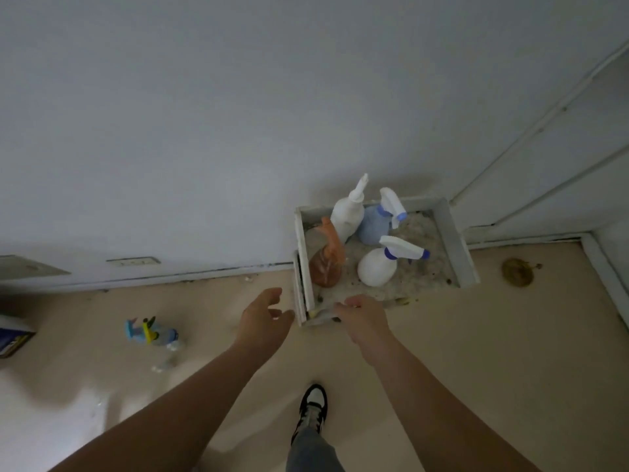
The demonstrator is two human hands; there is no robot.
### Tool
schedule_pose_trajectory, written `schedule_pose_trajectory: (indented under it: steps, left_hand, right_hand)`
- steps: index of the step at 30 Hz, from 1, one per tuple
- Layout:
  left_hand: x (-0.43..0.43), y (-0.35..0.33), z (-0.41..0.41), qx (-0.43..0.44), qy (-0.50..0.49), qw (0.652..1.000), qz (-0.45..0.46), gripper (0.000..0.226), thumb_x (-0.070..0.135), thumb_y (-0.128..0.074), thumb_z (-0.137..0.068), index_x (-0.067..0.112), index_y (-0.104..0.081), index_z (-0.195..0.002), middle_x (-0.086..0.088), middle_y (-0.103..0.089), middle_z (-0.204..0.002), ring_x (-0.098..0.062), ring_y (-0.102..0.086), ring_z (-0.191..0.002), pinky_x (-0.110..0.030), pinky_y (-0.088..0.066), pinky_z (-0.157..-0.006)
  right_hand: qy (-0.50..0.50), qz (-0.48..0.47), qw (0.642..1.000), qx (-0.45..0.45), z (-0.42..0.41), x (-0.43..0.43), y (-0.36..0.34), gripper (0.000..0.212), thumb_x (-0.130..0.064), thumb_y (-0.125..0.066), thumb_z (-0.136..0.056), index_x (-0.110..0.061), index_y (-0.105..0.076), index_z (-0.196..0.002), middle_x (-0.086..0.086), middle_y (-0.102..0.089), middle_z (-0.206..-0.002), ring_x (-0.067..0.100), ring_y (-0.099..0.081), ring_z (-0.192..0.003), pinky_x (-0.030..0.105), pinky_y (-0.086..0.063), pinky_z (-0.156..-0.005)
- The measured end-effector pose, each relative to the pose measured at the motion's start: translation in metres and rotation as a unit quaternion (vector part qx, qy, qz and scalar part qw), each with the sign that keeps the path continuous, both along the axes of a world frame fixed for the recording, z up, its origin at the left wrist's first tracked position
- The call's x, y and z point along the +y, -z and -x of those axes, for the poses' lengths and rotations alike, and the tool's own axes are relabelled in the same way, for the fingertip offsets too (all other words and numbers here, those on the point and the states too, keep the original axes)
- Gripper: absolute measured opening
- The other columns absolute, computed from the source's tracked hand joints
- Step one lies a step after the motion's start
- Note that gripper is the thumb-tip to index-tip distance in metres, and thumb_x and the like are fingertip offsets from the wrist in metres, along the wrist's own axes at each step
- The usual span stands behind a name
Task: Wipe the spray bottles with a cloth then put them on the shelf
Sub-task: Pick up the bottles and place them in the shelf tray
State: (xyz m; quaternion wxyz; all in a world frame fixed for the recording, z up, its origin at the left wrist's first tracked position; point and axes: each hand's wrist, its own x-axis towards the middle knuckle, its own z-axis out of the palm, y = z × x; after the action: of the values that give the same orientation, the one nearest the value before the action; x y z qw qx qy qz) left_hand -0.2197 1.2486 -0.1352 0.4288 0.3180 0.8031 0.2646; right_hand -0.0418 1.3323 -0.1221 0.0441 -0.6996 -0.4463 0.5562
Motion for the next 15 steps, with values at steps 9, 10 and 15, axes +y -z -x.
schedule_pose_trajectory:
  steps: [9, 10, 15]
  left_hand:
    - [-0.157, 0.044, 0.168, -0.008, -0.074, 0.997, 0.028, 0.027, 0.023, -0.067, -0.095, 0.018, -0.069, -0.121, 0.008, -0.069, -0.101, -0.006, -0.064, -0.086, -0.023, -0.048, -0.082]
    - [-0.177, 0.057, 0.189, -0.007, -0.085, 0.996, 0.040, 0.027, 0.023, -0.067, -0.095, 0.019, -0.069, -0.121, 0.008, -0.068, -0.101, -0.008, -0.064, -0.087, -0.022, -0.047, -0.082]
    - [-0.260, 0.146, 0.273, 0.008, -0.100, 0.988, 0.121, 0.031, 0.031, -0.067, -0.094, 0.020, -0.069, -0.122, 0.004, -0.070, -0.109, -0.018, -0.065, -0.108, -0.025, -0.048, -0.091]
  right_hand:
    - [-0.152, 0.044, 0.987, 0.039, 0.230, -0.110, 0.018, 0.019, -0.039, -0.066, -0.098, -0.022, -0.068, -0.107, 0.004, -0.076, -0.102, 0.023, -0.075, -0.095, 0.039, -0.061, -0.082]
    - [-0.164, 0.052, 0.984, 0.043, 0.254, -0.122, 0.029, 0.018, -0.038, -0.066, -0.098, -0.022, -0.068, -0.105, 0.005, -0.076, -0.101, 0.022, -0.075, -0.093, 0.040, -0.061, -0.083]
    - [-0.218, 0.082, 0.971, 0.060, 0.352, -0.173, 0.117, 0.018, -0.034, -0.064, -0.098, -0.019, -0.070, -0.107, 0.011, -0.077, -0.103, 0.021, -0.073, -0.085, 0.037, -0.060, -0.074]
